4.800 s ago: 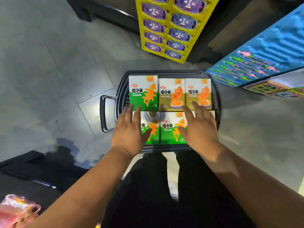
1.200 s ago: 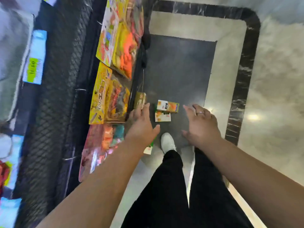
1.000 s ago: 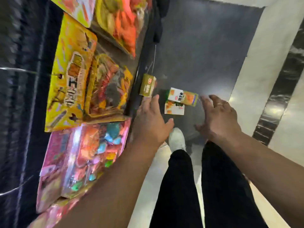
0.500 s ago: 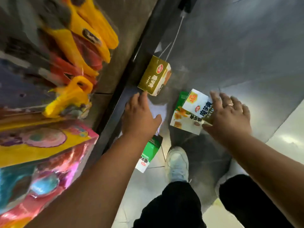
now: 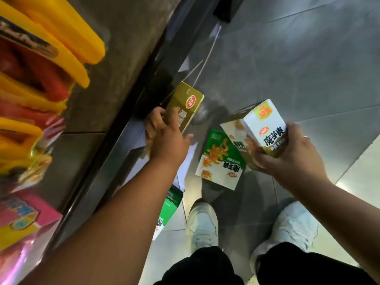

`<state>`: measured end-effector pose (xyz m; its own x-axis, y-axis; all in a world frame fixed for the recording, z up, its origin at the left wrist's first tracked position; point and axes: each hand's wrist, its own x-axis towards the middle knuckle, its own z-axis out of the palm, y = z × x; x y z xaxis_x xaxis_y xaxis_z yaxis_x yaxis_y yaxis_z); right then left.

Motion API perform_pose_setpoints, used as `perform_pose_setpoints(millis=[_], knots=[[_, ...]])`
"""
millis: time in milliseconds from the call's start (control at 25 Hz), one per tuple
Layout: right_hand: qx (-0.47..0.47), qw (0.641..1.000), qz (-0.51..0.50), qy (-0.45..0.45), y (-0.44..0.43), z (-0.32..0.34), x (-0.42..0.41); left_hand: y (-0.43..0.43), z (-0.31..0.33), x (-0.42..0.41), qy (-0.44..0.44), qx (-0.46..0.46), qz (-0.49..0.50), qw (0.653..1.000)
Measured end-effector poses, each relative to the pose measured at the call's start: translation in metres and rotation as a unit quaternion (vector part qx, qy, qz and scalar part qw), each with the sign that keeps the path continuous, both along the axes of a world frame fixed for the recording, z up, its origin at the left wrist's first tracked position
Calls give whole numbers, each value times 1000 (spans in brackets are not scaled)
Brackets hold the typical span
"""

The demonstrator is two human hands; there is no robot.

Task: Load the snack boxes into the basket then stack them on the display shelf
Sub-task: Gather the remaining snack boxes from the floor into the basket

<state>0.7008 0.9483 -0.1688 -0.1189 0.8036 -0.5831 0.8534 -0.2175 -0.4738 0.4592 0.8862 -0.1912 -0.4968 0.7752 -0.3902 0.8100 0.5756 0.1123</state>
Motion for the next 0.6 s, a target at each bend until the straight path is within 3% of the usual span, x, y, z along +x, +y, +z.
perform_pose_setpoints(millis=[160,320,600], knots=[[-26,994,-98,45,3,1,-3,8,-2,-5,-45,11,47,998],[-95,965,-204,134,-2,27,8,0,23,-2,-95,29,96,990],[-133,928,-276,212,-28,149,33,-45,166,31,-214,21,168,962]])
